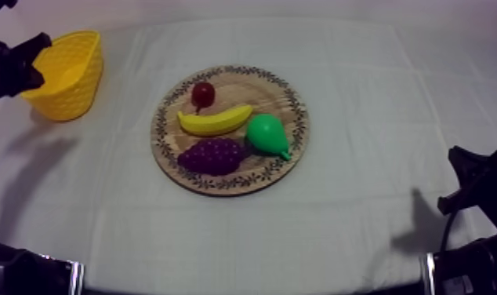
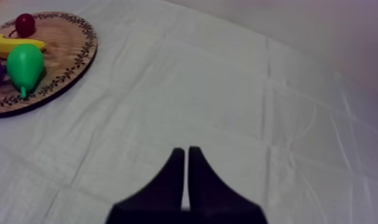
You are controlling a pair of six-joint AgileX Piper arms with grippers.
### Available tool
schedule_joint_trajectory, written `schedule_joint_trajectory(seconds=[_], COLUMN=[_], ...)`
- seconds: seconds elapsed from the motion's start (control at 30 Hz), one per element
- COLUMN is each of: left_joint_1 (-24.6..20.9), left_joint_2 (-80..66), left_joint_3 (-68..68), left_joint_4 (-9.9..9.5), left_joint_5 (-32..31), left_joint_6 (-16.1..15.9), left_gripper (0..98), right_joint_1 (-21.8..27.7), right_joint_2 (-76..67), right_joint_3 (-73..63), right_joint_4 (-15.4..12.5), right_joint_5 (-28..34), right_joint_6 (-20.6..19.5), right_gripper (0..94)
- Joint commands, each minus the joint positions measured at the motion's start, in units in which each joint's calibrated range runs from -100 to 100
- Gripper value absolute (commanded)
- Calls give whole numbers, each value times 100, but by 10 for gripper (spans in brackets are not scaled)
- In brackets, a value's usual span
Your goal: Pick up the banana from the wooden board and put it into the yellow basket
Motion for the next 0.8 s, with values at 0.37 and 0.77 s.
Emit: schedule_joint_trajectory(seconds=[0.37, 0.77], left_joint_1=[542, 1800], left_joint_2=[1648, 2936], left_joint_3=[-1094, -1958], left_joint_4=[16, 334], left_joint_5=[521, 212], left_joint_6=[34, 226], left_gripper=[37, 15], right_joint_1=[-2, -2], right_joint_2=[-1, -1], right_joint_3=[4, 4], right_joint_4=[0, 0], right_joint_5=[-1, -1], right_joint_6=[1, 1], right_gripper=[4, 4])
